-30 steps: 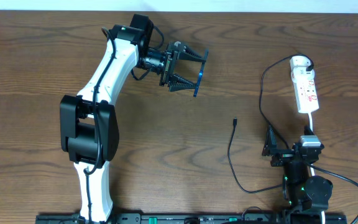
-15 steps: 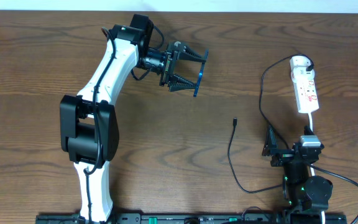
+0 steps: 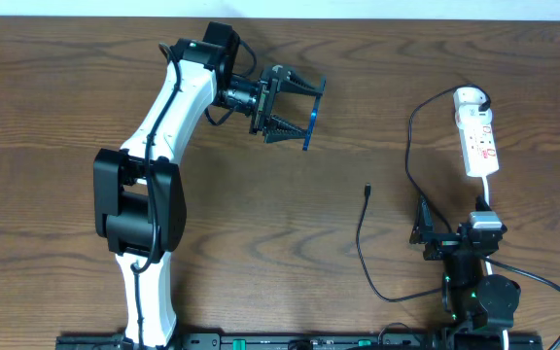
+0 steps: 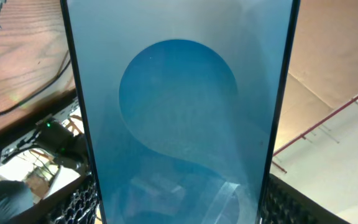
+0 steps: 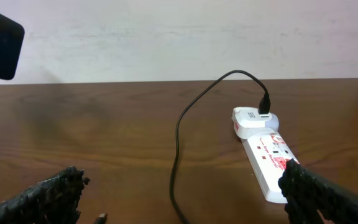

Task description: Plug charger to phone and switch on socket

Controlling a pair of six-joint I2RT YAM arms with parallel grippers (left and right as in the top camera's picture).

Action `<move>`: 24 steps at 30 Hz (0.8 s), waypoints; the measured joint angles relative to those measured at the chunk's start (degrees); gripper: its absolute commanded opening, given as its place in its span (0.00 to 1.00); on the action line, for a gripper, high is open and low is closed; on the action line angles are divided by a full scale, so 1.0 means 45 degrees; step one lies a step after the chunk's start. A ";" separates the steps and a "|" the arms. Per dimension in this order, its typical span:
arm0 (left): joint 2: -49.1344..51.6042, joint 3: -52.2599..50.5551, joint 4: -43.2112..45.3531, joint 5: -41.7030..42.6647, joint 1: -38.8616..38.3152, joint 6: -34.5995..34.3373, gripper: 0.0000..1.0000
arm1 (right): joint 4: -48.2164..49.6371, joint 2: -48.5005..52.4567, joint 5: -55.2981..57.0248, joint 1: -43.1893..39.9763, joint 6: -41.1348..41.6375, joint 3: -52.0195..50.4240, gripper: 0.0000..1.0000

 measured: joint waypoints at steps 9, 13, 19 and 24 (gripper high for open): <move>0.0000 0.0005 -0.0005 0.0005 0.0325 -0.1549 0.74 | 0.0000 0.0000 0.0000 0.0000 0.0000 0.0000 0.99; 0.0000 0.0000 0.0000 0.0005 0.0588 -0.1797 0.74 | 0.0000 0.0000 0.0000 0.0000 0.0000 0.0000 0.99; 0.0000 0.0000 -0.0005 0.0000 0.0729 -0.2098 0.74 | 0.0000 0.0000 0.0000 0.0000 0.0000 0.0000 0.99; 0.0000 0.0000 -0.0005 0.0005 0.0719 -0.2336 0.74 | 0.0000 0.0000 0.0000 0.0000 0.0000 0.0000 0.99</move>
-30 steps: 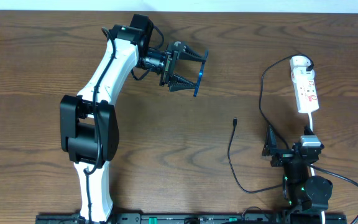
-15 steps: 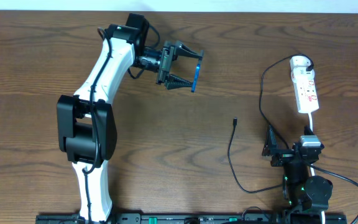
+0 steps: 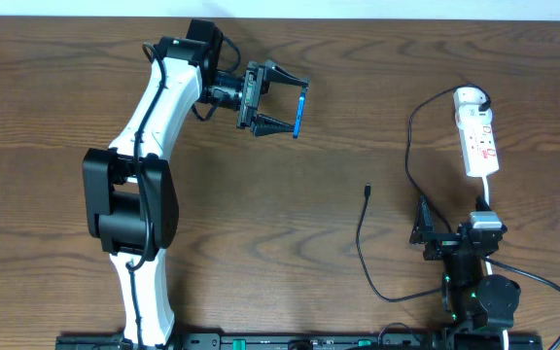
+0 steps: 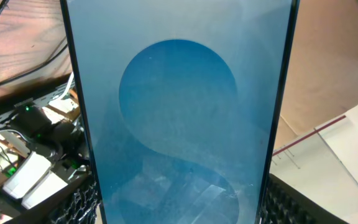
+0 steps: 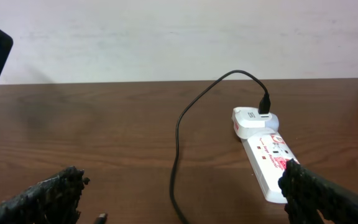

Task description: Plug charger to phone and switch on socket

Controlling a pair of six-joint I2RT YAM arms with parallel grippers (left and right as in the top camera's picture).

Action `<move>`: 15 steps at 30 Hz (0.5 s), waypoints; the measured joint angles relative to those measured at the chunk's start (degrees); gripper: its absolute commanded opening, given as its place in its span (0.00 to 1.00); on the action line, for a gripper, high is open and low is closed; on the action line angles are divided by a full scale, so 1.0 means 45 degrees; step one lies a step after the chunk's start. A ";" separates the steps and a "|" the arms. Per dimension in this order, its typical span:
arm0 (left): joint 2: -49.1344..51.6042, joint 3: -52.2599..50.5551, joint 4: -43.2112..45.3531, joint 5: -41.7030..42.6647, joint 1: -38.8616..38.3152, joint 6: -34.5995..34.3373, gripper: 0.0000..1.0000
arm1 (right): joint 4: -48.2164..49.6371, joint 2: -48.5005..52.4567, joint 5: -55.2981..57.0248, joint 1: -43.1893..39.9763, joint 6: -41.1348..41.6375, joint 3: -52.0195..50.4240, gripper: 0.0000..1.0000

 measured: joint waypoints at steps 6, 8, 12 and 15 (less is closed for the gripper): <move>0.0000 0.0000 0.0010 -0.0005 0.0005 -0.0044 0.74 | 0.0121 0.0000 -0.0209 0.0000 0.0384 0.0000 0.99; 0.0000 0.0000 0.0049 -0.0005 0.0019 -0.0044 0.74 | 0.0316 0.0000 -0.1141 0.0000 0.1530 0.0000 0.99; 0.0000 0.0005 0.0083 0.0000 0.0039 -0.0044 0.74 | 0.0670 0.0000 -0.3847 0.0000 0.5017 0.0000 0.99; 0.0000 0.0005 0.0083 -0.0005 0.0039 -0.0049 0.74 | 0.1311 0.0000 -0.5095 0.0000 0.8092 0.0000 0.99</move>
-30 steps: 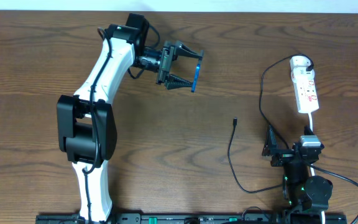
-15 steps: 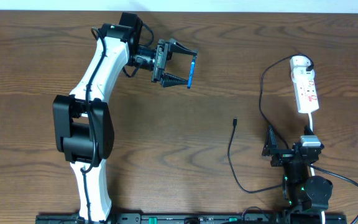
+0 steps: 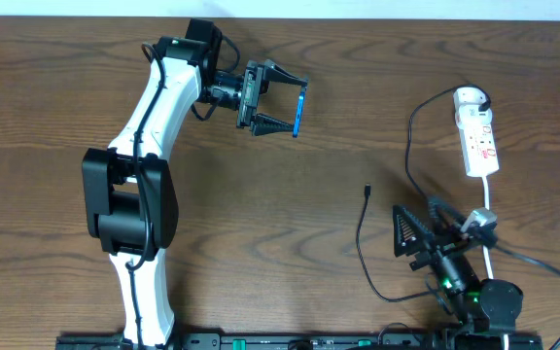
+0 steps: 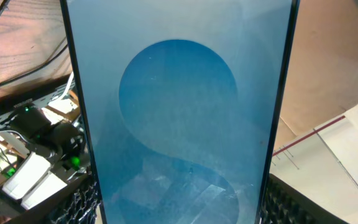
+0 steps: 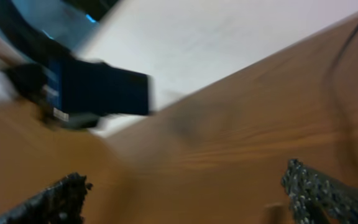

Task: Plug charger to phone and switch on socket
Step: 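Raise the right arm and move the right gripper toward the phone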

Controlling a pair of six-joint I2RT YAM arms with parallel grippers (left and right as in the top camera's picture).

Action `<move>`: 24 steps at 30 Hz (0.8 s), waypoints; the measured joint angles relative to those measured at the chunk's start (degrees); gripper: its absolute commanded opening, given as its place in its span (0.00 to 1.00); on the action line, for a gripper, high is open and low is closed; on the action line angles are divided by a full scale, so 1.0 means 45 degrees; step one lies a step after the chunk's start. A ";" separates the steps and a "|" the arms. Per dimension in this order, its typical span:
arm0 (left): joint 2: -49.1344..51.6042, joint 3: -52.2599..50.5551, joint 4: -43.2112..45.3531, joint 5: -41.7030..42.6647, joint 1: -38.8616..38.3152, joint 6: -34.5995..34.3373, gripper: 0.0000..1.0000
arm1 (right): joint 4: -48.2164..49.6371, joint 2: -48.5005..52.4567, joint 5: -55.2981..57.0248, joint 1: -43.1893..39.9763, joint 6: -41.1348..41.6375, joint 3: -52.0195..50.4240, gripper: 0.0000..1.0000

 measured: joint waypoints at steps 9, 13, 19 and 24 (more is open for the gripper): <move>0.0000 -0.0005 0.0015 0.0005 0.0010 -0.0034 0.74 | 0.4347 0.0083 -0.1962 -0.0010 0.2987 0.1098 0.99; 0.0000 0.0000 0.0015 -0.0019 0.0010 -0.0034 0.74 | -0.0228 0.1243 -0.2113 -0.0136 0.1481 0.3939 0.99; 0.0000 -0.0005 0.0019 -0.0189 0.0010 -0.0034 0.74 | -0.7164 0.6271 -0.1559 -0.0248 -0.1637 0.9738 0.99; 0.0000 -0.0005 0.0024 -0.0267 0.0010 -0.0044 0.73 | -0.8150 1.0088 -0.3963 -0.0267 -0.2837 1.2648 0.99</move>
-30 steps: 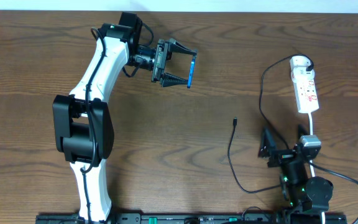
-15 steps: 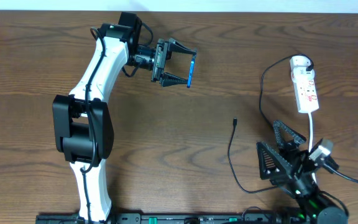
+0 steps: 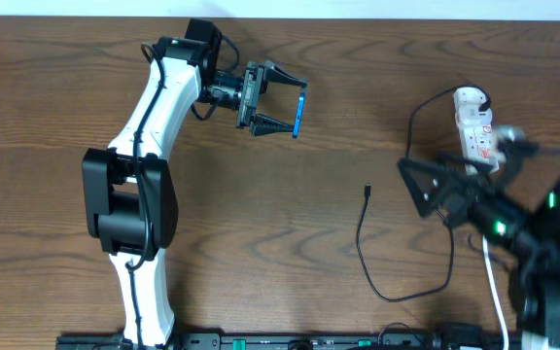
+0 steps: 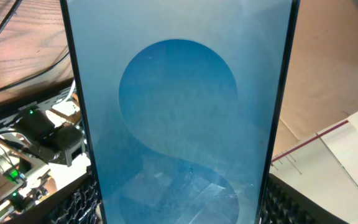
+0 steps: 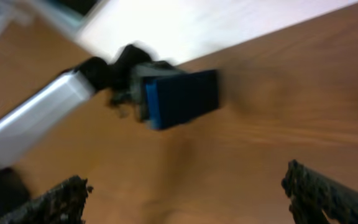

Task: Plug charger to phone and switch on socket
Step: 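Raise the right arm and move the right gripper toward the phone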

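A blue phone (image 3: 298,110) stands on edge in my left gripper (image 3: 287,104), which is shut on it above the far left-centre of the table; its glass screen (image 4: 179,112) fills the left wrist view. The black charger cable (image 3: 363,248) lies on the table, its free plug tip (image 3: 367,190) near the middle. The white socket strip (image 3: 478,141) lies far right with the charger adapter (image 3: 469,96) plugged in. My right gripper (image 3: 424,187) is open, raised to the left of the strip; its blurred wrist view shows the phone (image 5: 182,96) ahead, nothing between its fingertips (image 5: 58,198).
The brown wooden table (image 3: 261,233) carries only the cable and strip. A black rail (image 3: 261,340) runs along the near edge. The cable loops between the plug tip and the strip, under my right arm.
My right arm has lifted from the near right edge and now sits farther from it, beside the socket strip, its gripper still open. The left gripper and phone have not moved.
My left gripper held the phone over the table's far middle, then farther left and back, where it has stayed. My right arm rested at the near right edge, then began swinging up, and now hovers to the left of the strip.
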Controlling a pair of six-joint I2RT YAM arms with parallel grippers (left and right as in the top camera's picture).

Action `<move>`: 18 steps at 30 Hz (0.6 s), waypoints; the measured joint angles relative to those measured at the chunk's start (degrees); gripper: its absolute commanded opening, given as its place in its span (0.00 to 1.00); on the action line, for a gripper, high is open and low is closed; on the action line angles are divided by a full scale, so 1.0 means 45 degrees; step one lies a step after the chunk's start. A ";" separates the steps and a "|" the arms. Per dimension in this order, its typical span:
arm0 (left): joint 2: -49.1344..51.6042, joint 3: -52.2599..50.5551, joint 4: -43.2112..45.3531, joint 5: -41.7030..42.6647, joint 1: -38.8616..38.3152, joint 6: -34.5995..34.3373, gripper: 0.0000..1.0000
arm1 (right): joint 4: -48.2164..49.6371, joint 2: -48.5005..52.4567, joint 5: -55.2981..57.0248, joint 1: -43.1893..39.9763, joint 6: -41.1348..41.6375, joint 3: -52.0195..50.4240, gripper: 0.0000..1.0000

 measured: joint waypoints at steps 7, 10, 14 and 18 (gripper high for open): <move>0.0000 0.0000 -0.0005 -0.0418 0.0000 -0.0019 0.74 | 0.1020 0.2832 -0.3099 0.0549 0.0321 0.0355 0.99; 0.0000 0.0000 0.0000 -0.0549 0.0000 -0.0053 0.74 | 0.0607 0.3492 -0.2671 0.1452 0.0617 0.0432 0.99; 0.0000 0.0000 0.0078 -0.0840 0.0000 -0.0199 0.74 | -0.1719 0.4323 -0.0311 0.3317 0.0811 0.1627 0.99; 0.0000 0.0000 0.0170 -0.1287 0.0005 -0.0321 0.74 | -0.4367 0.5411 0.3177 0.5260 0.0855 0.4303 0.99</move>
